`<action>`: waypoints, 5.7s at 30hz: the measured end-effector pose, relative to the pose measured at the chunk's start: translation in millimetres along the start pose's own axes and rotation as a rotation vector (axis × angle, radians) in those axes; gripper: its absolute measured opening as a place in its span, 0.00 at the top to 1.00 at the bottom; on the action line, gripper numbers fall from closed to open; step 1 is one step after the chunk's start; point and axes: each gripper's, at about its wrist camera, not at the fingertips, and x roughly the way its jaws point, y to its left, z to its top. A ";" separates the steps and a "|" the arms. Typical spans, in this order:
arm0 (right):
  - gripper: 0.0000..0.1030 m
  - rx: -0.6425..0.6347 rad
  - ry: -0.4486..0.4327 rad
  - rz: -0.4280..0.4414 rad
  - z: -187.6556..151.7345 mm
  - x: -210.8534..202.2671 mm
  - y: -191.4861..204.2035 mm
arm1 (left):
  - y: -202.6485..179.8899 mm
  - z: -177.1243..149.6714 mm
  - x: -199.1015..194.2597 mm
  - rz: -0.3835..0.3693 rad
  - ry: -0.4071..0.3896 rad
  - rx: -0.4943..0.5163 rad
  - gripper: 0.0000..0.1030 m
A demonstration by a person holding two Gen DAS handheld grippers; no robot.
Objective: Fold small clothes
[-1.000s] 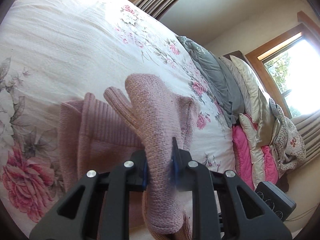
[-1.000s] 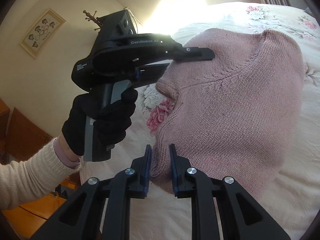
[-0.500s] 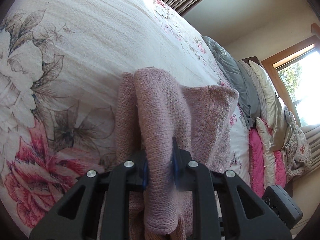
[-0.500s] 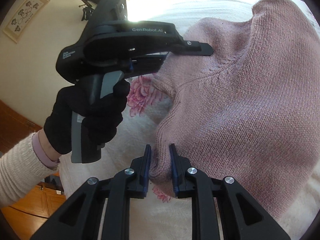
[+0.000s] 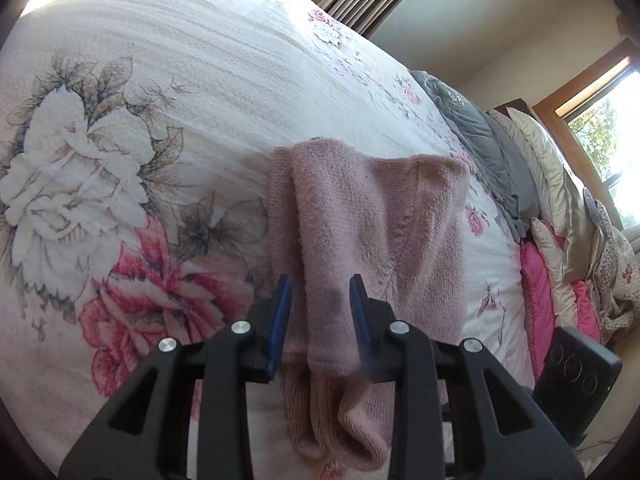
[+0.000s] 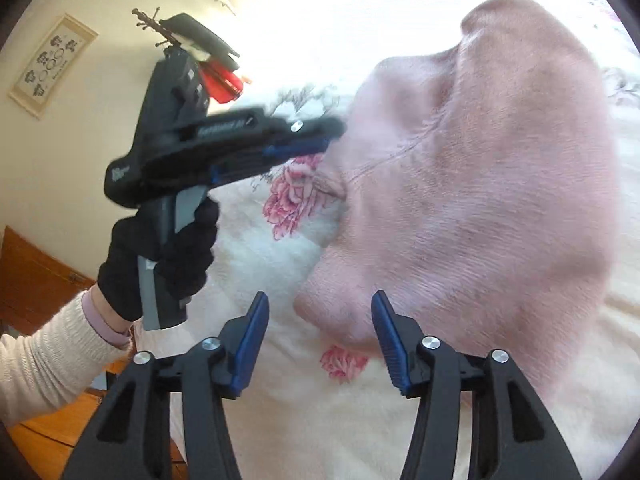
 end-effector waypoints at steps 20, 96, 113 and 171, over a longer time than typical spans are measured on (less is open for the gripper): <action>0.72 0.484 0.023 0.068 -42.9 -20.5 -133.0 | -5.3 -82.8 26.2 0.050 0.188 -0.115 0.94; 0.23 0.503 -0.030 0.188 43.4 12.1 -165.8 | 41.4 -5.4 126.6 -0.281 0.268 -0.136 0.57; 0.43 0.430 -0.131 0.196 -4.2 -173.4 -172.1 | -125.3 -66.4 103.8 -0.456 0.165 -0.031 0.60; 0.17 0.357 0.000 -0.330 -137.5 -208.3 -157.5 | -195.3 -226.8 119.1 0.182 0.230 0.026 0.43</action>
